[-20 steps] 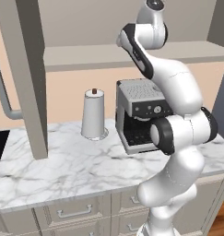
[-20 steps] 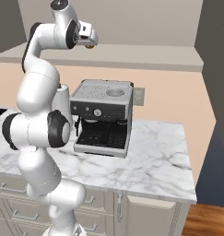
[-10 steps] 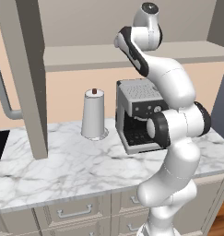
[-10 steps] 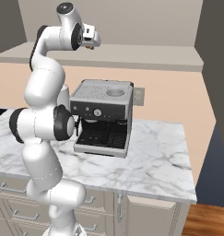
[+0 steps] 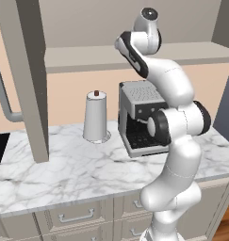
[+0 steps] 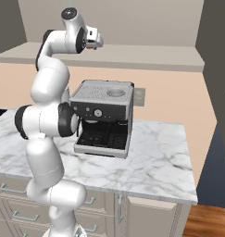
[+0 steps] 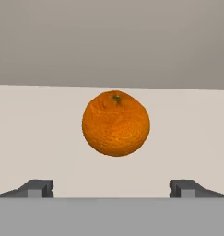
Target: Pick the tangerines from the cabinet and place them in one bowl. Pick the mango from the sink and place it in the other bowl.
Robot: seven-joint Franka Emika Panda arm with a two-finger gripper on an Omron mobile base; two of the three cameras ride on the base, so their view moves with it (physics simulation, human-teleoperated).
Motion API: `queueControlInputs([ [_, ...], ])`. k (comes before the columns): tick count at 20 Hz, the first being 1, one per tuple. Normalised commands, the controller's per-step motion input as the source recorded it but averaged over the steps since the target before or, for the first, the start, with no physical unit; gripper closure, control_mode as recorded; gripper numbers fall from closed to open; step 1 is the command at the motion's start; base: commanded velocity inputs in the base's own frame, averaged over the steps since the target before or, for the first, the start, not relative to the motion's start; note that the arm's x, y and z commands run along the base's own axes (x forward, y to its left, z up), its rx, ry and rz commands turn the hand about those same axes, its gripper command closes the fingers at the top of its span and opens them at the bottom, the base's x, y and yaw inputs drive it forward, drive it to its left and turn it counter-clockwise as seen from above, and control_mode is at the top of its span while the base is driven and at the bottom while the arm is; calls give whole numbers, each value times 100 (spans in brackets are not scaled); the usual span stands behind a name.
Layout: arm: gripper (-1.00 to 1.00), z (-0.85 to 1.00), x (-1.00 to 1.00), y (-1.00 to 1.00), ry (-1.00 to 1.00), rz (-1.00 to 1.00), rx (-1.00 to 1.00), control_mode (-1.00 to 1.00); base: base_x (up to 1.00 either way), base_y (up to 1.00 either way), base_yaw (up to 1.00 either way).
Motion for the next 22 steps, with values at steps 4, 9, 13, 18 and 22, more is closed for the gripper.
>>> queueControlInputs([
  [4,-100,10,18,0,0,0,0,-100,0,0,0],
  [9,-100,25,20,0,2,0,0,-100,0,0,0],
  [13,-100,16,18,0,1,0,0,-100,0,0,0],
  [18,-100,1,18,2,0,0,0,-100,0,0,0],
  [22,-100,0,19,4,0,0,0,-100,0,0,0],
])
